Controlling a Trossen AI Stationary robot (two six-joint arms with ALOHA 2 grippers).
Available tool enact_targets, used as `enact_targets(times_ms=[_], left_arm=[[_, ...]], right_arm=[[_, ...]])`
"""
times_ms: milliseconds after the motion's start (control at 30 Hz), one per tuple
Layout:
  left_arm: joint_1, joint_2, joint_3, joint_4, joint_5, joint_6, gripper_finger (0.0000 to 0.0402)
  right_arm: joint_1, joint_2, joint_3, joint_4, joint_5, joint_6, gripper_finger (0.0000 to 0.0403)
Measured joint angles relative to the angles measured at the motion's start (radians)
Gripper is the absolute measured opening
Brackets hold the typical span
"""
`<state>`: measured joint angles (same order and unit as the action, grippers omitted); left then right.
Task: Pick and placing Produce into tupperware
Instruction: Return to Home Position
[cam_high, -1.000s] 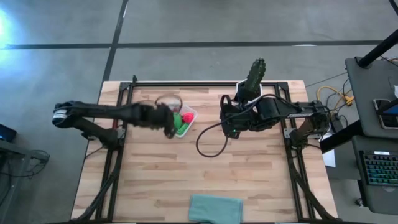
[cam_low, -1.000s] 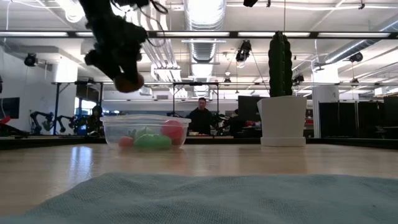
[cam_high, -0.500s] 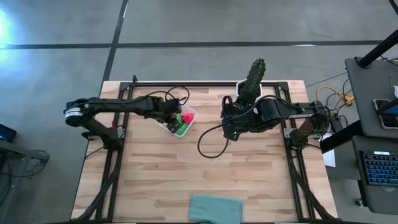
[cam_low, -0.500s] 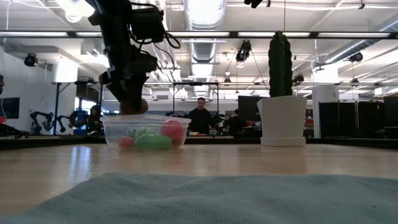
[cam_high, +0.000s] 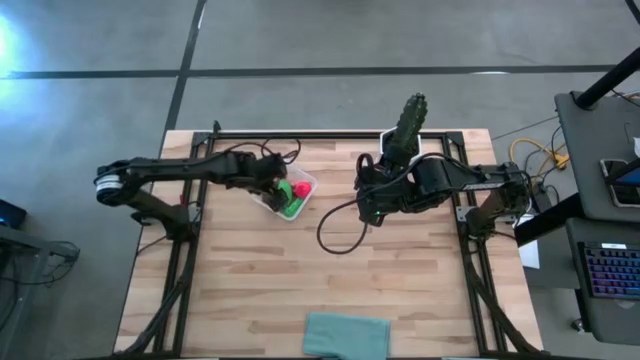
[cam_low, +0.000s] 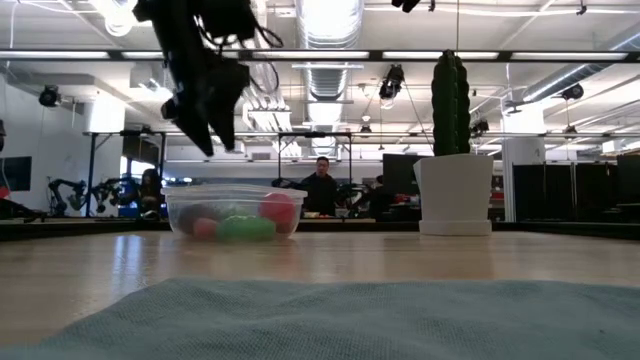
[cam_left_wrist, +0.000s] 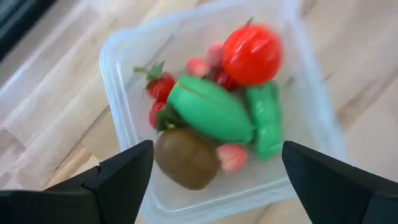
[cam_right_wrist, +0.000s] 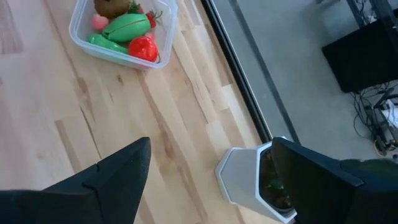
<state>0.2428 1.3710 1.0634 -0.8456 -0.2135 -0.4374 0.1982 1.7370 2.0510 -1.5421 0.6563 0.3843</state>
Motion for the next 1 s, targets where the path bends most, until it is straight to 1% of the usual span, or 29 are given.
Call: enact_targets(times_ms=[100,200,233,300,333,433,467,500,533,600,633,667,700,767,800,867,933,1000], left_arm=[[-0.022,-0.048,0.020,-0.004,0.033,0.007,0.0345],[-0.039,-0.112,0.049,-0.004,0.097,-0.008,0.0345],[-0.042,-0.134,0.064,-0.001,0.109,-0.044,0.0345],[-0.054,-0.187,0.084,0.012,0.130,-0.146,0.0345],[-0.065,-0.213,0.091,0.025,0.151,-0.160,0.0345],[-0.115,-0.309,0.103,0.163,0.327,-0.106,0.0345],[-0.135,-0.342,0.102,0.219,0.373,-0.088,0.0345],[-0.154,-0.375,0.098,0.282,0.398,-0.078,0.0345],[-0.171,-0.403,0.095,0.321,0.404,-0.073,0.0345],[-0.202,-0.451,0.094,0.349,0.392,-0.041,0.0345],[-0.216,-0.472,0.094,0.351,0.385,-0.014,0.0345],[-0.229,-0.488,0.091,0.349,0.380,0.007,0.0345],[-0.239,-0.503,0.083,0.348,0.369,0.021,0.0345],[-0.251,-0.533,0.047,0.359,0.357,0.026,0.0345],[-0.252,-0.549,0.017,0.377,0.356,0.025,0.0345],[-0.251,-0.577,-0.057,0.449,0.351,0.003,0.0345],[-0.251,-0.615,-0.150,0.546,0.358,-0.024,0.0345],[-0.252,-0.654,-0.253,0.684,0.395,-0.049,0.0345]], right_arm=[[0.000,0.000,0.001,0.000,0.003,0.000,0.0325],[0.000,0.000,0.012,-0.002,-0.012,-0.016,0.0325],[0.000,0.000,0.019,-0.005,-0.028,-0.030,0.0325],[0.003,0.000,0.043,-0.002,-0.077,0.014,0.0325],[0.008,0.000,0.060,0.009,-0.108,0.013,0.0325],[0.050,-0.010,0.116,0.049,-0.226,-0.121,0.0325],[0.066,-0.018,0.133,0.085,-0.236,-0.145,0.0325],[0.081,-0.027,0.145,0.110,-0.239,-0.153,0.0325],[0.092,-0.037,0.154,0.123,-0.244,-0.158,0.0325],[0.099,-0.068,0.156,0.143,-0.245,-0.165,0.0325],[0.101,-0.079,0.148,0.148,-0.256,-0.165,0.0325],[0.100,-0.093,0.135,0.156,-0.291,-0.168,0.0325],[0.100,-0.107,0.111,0.174,-0.348,-0.180,0.0325],[0.094,-0.136,0.032,0.238,-0.500,-0.207,0.0325],[0.086,-0.152,-0.022,0.288,-0.569,-0.210,0.0325],[0.061,-0.201,-0.150,0.395,-0.664,-0.206,0.0325],[0.027,-0.264,-0.293,0.518,-0.708,-0.190,0.0325],[0.001,-0.334,-0.432,0.623,-0.723,-0.152,0.0325]])
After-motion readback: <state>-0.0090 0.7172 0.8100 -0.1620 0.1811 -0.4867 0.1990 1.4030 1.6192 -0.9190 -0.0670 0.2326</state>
